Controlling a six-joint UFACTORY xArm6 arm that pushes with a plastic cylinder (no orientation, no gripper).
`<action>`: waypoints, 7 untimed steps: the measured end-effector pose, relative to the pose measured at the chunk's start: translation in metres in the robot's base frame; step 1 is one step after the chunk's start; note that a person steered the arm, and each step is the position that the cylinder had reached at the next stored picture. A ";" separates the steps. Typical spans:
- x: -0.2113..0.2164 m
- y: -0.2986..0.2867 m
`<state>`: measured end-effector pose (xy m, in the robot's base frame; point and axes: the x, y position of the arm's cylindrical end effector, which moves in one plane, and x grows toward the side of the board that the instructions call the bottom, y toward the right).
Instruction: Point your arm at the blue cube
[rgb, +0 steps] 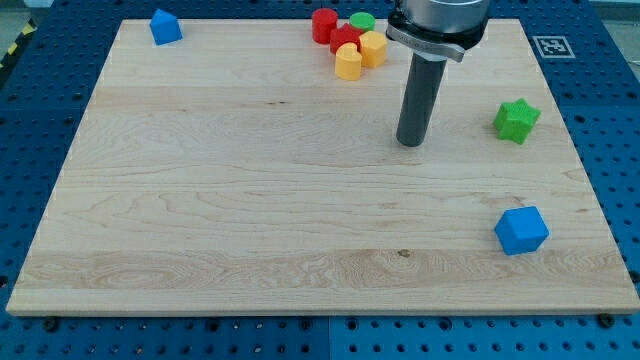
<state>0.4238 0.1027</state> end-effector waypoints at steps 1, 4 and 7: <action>0.000 0.000; 0.093 0.000; 0.152 0.000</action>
<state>0.5761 0.1032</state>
